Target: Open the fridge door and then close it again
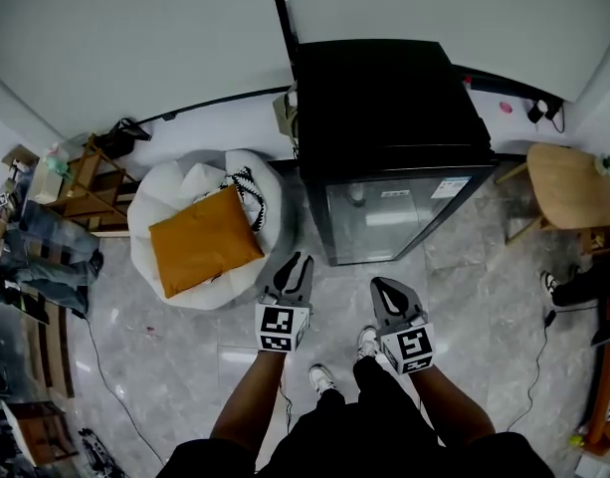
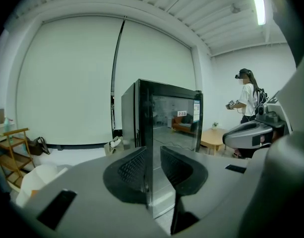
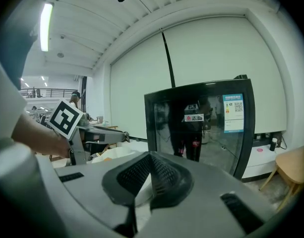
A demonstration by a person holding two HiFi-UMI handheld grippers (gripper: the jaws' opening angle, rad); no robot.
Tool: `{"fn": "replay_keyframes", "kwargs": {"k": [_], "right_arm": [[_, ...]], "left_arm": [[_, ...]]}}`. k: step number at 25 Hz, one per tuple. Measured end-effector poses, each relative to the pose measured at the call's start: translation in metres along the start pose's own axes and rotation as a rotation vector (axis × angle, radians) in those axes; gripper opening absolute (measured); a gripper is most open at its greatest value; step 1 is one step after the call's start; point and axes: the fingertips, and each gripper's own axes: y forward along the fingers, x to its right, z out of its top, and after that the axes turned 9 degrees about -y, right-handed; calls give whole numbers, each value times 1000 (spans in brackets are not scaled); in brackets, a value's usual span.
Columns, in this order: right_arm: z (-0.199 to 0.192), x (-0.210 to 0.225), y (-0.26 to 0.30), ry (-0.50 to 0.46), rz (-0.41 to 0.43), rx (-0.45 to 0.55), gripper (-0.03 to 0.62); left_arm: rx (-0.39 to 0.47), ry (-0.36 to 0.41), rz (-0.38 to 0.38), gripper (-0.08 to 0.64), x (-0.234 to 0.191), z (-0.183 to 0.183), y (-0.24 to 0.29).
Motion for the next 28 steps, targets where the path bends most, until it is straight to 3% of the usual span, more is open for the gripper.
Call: {"fn": "replay_keyframes", "kwargs": {"k": [7, 16, 28], "right_arm": [[-9, 15, 10, 21, 8, -7, 15], [-24, 25, 14, 48, 33, -22, 15], [-35, 38, 19, 54, 41, -20, 15]], "left_arm": [[-11, 2, 0, 159, -7, 4, 38], [-11, -3, 8, 173, -21, 11, 82], [-39, -87, -35, 193, -20, 6, 112]]}}
